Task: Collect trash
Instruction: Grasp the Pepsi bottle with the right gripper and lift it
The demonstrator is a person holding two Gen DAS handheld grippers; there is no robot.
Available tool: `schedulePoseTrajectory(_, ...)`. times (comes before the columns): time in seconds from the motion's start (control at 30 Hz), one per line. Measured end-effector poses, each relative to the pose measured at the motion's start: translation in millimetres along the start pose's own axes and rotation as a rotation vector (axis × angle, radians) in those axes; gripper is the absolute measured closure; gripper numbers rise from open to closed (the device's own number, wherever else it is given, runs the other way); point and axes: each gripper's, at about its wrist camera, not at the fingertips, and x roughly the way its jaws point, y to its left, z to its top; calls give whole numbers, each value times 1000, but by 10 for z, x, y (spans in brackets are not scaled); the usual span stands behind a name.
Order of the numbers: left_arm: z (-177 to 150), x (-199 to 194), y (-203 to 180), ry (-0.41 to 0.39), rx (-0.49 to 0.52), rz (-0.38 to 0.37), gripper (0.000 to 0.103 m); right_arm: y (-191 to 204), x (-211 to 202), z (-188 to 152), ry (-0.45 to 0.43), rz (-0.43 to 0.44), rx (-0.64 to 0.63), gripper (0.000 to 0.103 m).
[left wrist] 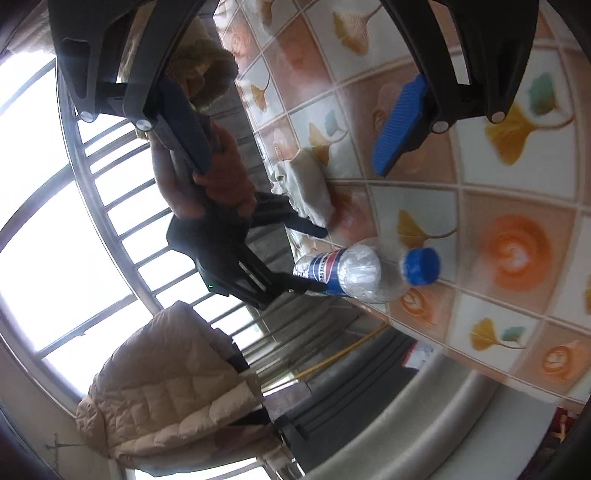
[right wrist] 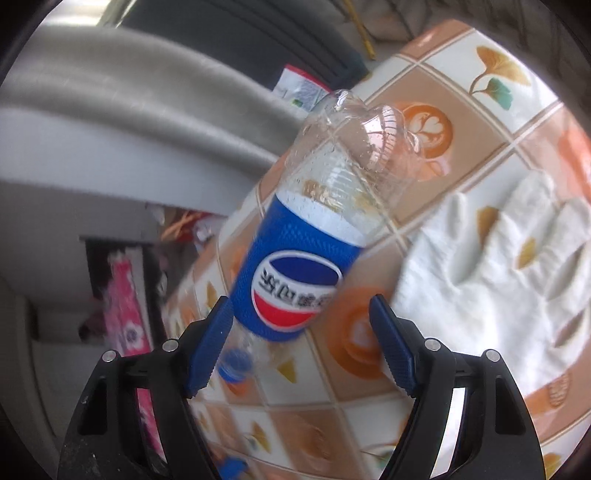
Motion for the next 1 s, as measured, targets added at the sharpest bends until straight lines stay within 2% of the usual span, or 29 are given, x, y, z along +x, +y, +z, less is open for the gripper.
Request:
schedulePoseTrajectory(0.13, -181, -367, -14, -55, 9, 40, 16, 150, 228, 131, 10, -75, 34, 32)
schedulePoseTrajectory(0.27, -397, -714, -53, -104, 24, 64, 16, 224, 385, 159, 31, -96, 66, 35)
schedulePoseTrajectory(0.4, -560, -964, -110, -142, 69, 139, 16, 384, 456, 24, 51, -114, -52, 38)
schedulePoseTrajectory(0.5, -637, -1052, -120, -159, 67, 165, 16, 476, 496, -157, 105, -125, -174, 38)
schedulePoseTrajectory(0.67, -775, -1105, -162, -169, 60, 181, 16, 479, 364, -716, 207, -151, -405, 39)
schedulePoseTrajectory(0.8, -885, -1065, -223, -144, 60, 196, 17, 318, 86, -1329, 275, -171, -587, 39)
schedulePoseTrajectory(0.9, -922, -1015, -255, -118, 62, 207, 18, 87, -223, -1755, 303, -165, -673, 40)
schedulePoseTrajectory(1.0, -928, -920, -309, -89, 80, 224, 21, -176, -458, -2023, 324, -123, -672, 39)
